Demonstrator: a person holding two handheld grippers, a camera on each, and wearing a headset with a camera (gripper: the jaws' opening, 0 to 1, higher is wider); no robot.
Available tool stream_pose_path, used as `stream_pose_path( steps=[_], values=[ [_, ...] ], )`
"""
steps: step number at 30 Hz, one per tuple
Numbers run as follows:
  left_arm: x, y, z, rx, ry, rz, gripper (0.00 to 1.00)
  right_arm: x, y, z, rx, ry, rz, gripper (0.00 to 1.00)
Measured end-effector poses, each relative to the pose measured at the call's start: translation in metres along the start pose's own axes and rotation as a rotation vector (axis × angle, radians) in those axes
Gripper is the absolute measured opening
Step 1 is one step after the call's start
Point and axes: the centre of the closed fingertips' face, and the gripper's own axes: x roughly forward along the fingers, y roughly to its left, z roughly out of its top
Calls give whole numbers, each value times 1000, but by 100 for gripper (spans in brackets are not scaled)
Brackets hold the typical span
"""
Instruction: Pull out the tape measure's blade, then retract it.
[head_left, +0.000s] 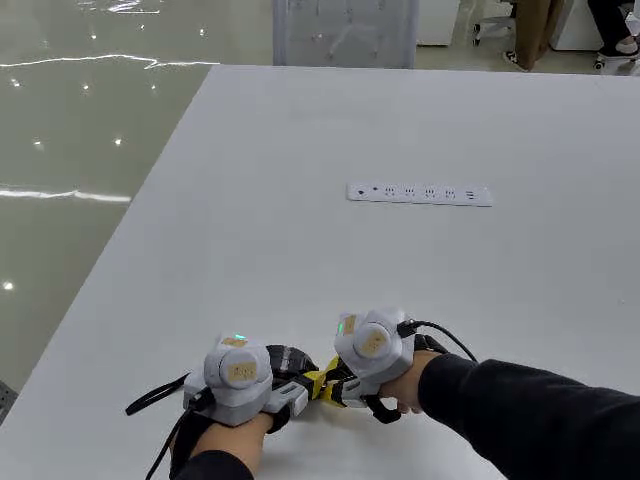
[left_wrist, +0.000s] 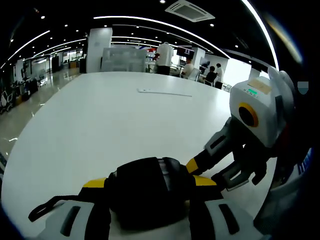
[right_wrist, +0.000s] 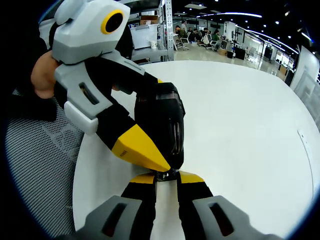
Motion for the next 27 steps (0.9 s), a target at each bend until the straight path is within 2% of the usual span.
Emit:
stream_pose_path(
  steps=[5, 7, 9, 10, 12, 14, 15, 16, 17, 18, 19, 20, 21, 23, 25, 27],
  values=[
    [0, -1, 0, 2, -1, 1, 60, 0, 1, 0, 0, -1, -10, 13],
    [0, -1, 0, 0, -1, -2, 60, 0, 2, 1, -39, -3, -25, 13],
    [-1, -1, 1, -12, -2, -20, 61, 0, 3, 1, -41, -1, -22, 14],
    [-2, -1, -1, 11, 23, -33, 61, 0, 3, 1, -41, 2, -21, 14],
    [-4, -3, -1, 10, 44, -51, 61, -1, -1, 1, -46, 9, -44, 17],
    [-4, -5, -3, 43, 76, -105, 61, -2, -5, 1, -38, 7, -70, 24],
    [-5, -11, -2, 49, 76, -171, 64, -5, -7, 1, -44, 7, -84, 27],
    [-7, -13, 0, 38, 75, -199, 70, -8, -8, -1, -57, 19, -92, 30],
    [-8, -11, 2, 38, 78, -213, 79, -10, -8, -1, -60, 20, -98, 33],
    [-10, -4, 6, 51, 67, -212, 88, -15, -8, -1, -65, 11, -103, 35],
    [-12, -3, 9, 63, 54, -225, 97, -19, -7, -2, -62, 7, -106, 38],
    [-19, 1, 8, 88, 86, -240, 98, -26, -7, -4, -45, 6, -114, 41],
    [-20, 4, 12, 106, 69, -246, 99, -30, -7, -5, -38, 1, -119, 44],
    [-25, 7, 21, 204, 14, -286, 100, -41, -5, -10, -13, -12, -126, 50],
    [-32, 12, 22, 224, 7, -297, 100, -55, -3, -13, -1, -35, -136, 52],
    [-37, 16, 25, 236, -19, -310, 100, -67, -2, -16, 10, -57, -152, 55]
  ],
)
